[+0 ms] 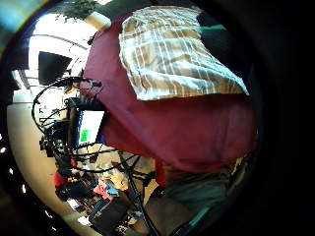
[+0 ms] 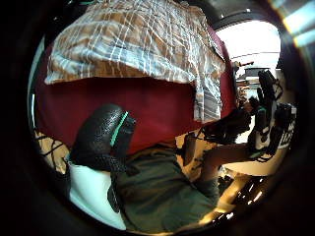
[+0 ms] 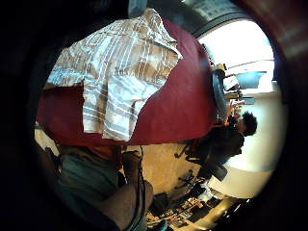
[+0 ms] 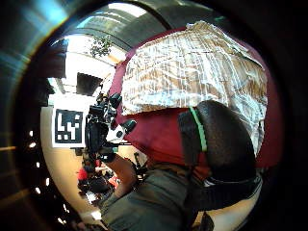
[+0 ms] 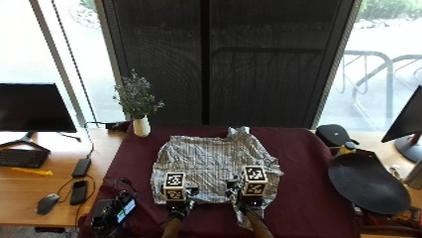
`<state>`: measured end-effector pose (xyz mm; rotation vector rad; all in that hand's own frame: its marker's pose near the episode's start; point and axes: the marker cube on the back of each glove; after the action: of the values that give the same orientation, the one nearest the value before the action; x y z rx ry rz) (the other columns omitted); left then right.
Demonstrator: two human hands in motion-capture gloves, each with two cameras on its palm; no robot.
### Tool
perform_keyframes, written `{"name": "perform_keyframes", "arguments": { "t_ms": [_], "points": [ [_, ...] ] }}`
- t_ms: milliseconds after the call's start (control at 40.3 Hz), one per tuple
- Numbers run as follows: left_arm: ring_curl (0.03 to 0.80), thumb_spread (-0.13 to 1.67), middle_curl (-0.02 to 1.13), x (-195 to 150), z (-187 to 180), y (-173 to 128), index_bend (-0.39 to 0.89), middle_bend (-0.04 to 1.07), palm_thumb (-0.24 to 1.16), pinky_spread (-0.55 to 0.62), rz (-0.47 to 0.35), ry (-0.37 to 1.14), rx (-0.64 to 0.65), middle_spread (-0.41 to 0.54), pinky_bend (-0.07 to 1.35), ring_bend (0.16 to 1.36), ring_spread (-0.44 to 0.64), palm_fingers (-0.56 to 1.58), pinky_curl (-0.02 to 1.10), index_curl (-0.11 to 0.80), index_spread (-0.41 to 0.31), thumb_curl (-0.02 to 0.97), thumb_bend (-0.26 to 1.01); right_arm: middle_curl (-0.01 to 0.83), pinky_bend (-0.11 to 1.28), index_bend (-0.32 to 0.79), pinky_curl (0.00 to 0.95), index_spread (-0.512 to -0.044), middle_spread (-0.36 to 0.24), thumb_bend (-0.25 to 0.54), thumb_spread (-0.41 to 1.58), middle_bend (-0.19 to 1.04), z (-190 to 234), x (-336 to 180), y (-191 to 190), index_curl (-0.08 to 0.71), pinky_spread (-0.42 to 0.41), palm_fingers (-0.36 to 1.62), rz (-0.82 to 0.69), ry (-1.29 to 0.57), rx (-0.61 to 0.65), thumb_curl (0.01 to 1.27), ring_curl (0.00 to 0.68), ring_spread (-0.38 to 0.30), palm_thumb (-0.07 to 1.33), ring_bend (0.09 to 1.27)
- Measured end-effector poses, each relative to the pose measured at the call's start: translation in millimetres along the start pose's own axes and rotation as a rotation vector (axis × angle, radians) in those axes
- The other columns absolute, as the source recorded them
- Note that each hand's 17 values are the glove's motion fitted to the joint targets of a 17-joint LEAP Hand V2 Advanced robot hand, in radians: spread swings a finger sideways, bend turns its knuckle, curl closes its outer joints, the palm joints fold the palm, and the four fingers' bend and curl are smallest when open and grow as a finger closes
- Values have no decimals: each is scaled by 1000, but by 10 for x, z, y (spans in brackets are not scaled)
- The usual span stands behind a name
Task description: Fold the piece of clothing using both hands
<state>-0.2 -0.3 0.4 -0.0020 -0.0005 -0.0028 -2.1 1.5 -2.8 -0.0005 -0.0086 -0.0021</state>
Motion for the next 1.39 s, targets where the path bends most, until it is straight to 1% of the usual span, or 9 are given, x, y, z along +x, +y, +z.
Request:
{"name": "perform_keyframes", "arguments": {
  "t_ms": [99, 199, 348, 472, 621, 919, 1093, 1291, 1391],
  "points": [
    [159, 623, 129, 15, -6, -1, 138, 235, 290, 129, -4, 7, -12, 11, 397, 486, 92, 520, 123, 72, -59, 92, 161, 92, 471, 171, 156, -223, -21, 282, 676, 208, -145, -72, 99, 101, 181, 387, -15, -17, -19, 89, 87, 91, 401, 258],
    [202, 796, 182, 46, -42, -31, 147, 230, 306, 166, -2, 1, -19, 14, 418, 503, 113, 490, 166, 110, -73, 123, 146, 131, 484, 167, 200, -270, -21, 299, 899, 202, -205, -100, 102, 145, 221, 364, -9, -7, -38, 117, 121, 117, 426, 260],
    [234, 943, 229, 81, -196, -15, 147, 221, 325, 199, 27, -16, 15, 16, 429, 517, 131, 461, 200, 151, -83, 159, 117, 179, 481, 163, 231, -307, 2, 296, 1106, 198, -117, -70, -6, 185, 256, 342, -10, 10, -47, 151, 150, 138, 441, 253],
    [251, 1009, 259, 60, -196, -54, 146, 215, 335, 215, 43, -17, 47, 17, 433, 523, 144, 449, 220, 180, -88, 185, 88, 210, 482, 161, 250, -322, 11, 281, 1200, 195, -191, -133, 102, 209, 270, 330, -47, 2, -57, 176, 167, 148, 445, 244],
    [267, 1050, 290, 103, -327, 95, 143, 212, 349, 227, 61, 2, 37, 20, 432, 530, 150, 435, 237, 208, -90, 214, 55, 236, 485, 158, 269, -331, 19, 257, 1256, 186, -142, -122, 57, 233, 278, 316, -41, 7, -26, 203, 188, 155, 456, 245],
    [292, 1085, 336, -6, -328, 126, 136, 201, 376, 247, 47, 3, 59, 23, 435, 541, 155, 414, 271, 246, -92, 257, -7, 277, 495, 146, 298, -337, 24, 193, 1275, 187, -7, 99, 41, 260, 284, 292, -8, -11, -21, 244, 224, 161, 474, 253],
    [305, 1091, 356, -141, -40, -55, 132, 197, 393, 249, 45, 33, 92, 23, 436, 552, 155, 399, 286, 258, -85, 275, -16, 298, 520, 112, 318, -332, 25, 140, 1252, 192, 261, 458, 21, 253, 283, 265, 70, -55, -8, 259, 245, 162, 469, 270],
    [315, 1090, 373, -205, 180, -90, 132, 195, 405, 251, 29, 33, 14, 28, 438, 559, 156, 388, 302, 268, -82, 290, -19, 316, 576, 96, 340, -326, 30, 83, 1204, 194, 665, 777, -51, 230, 274, 225, 132, -53, -81, 276, 266, 163, 479, 299],
    [318, 1087, 379, -233, 477, -265, 133, 192, 415, 252, 34, 24, -18, 30, 442, 563, 156, 381, 310, 272, -81, 296, -17, 323, 598, 100, 349, -323, 31, 59, 1176, 194, 953, 927, -134, 222, 271, 214, 142, -56, -137, 284, 274, 164, 492, 311]
  ]
}}
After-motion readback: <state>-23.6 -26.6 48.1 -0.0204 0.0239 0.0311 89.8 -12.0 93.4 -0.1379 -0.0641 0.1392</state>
